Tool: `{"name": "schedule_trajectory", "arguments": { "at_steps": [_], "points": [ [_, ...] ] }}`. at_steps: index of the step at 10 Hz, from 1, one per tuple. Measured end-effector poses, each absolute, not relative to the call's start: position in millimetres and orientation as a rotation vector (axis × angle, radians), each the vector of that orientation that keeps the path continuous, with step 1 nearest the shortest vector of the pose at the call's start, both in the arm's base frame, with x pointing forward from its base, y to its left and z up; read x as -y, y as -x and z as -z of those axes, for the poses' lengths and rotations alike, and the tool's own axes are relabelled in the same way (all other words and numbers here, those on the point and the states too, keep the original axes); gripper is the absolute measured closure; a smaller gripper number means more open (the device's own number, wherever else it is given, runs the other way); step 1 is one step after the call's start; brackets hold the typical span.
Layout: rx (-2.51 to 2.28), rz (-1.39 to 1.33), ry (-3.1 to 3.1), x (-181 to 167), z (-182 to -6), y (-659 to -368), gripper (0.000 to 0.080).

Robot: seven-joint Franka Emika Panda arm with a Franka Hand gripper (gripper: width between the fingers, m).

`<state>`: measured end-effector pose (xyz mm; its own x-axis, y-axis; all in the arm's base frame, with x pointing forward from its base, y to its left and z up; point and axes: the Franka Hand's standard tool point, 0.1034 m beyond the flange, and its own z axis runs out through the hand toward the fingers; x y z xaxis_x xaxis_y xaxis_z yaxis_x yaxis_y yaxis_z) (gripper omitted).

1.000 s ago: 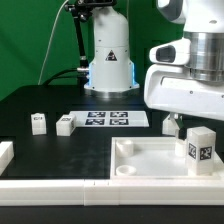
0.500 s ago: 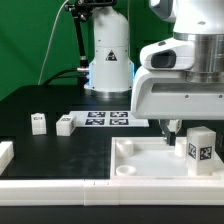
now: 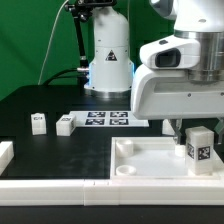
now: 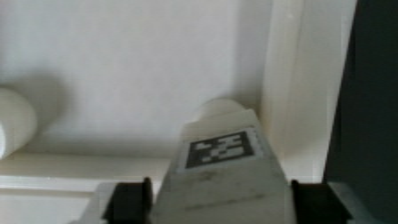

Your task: Assemble one leg

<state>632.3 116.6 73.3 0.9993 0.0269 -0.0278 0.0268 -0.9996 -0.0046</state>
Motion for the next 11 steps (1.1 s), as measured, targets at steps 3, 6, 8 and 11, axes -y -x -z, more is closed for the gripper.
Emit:
{"name": "schedule_trajectory", "arguments": {
  "at_steps": [3, 6, 8, 11],
  "points": [
    [-0.315, -0.051, 3.118, -118.2, -71.8, -631.1, 0.051],
    [-0.855, -0.056, 3.012, -121.1, -70.9, -630.8, 0.051],
    [-1.257, -0.057, 2.872, -122.4, -70.9, -630.6, 0.0509],
    [-1.588, -0.069, 2.695, -124.6, -71.3, -630.9, 0.0509]
  ]
}}
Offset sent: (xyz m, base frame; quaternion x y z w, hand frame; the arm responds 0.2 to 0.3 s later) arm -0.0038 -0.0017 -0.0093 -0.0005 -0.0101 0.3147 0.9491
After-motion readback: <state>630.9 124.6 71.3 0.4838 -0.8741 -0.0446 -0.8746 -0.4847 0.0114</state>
